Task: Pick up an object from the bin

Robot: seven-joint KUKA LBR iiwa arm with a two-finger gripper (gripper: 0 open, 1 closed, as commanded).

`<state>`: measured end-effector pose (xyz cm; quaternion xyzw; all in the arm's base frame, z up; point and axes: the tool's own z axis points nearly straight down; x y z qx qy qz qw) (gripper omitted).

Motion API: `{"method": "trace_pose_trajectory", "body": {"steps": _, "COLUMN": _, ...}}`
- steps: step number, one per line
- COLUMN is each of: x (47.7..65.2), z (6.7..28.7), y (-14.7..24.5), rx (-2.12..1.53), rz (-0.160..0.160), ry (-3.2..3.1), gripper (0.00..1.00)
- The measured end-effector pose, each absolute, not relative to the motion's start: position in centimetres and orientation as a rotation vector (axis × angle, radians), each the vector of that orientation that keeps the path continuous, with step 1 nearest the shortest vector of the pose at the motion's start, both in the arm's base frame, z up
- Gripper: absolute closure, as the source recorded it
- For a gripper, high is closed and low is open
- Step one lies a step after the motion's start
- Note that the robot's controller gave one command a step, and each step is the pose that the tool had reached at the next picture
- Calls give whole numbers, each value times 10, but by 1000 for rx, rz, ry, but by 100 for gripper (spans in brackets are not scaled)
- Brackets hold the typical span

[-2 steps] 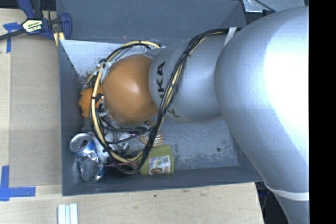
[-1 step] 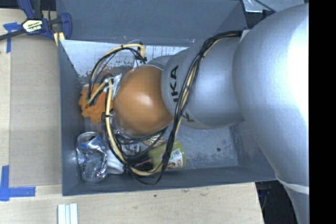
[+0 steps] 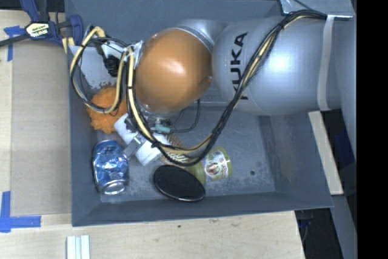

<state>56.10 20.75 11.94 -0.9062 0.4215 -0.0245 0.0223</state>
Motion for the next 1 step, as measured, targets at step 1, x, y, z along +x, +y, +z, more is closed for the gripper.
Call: {"method": "trace_pose_trajectory", "body": {"steps": 1, "x": 560, "z": 119, "y": 208, "rx": -2811, "rz": -71, "ry": 1309, "gripper": 100}}
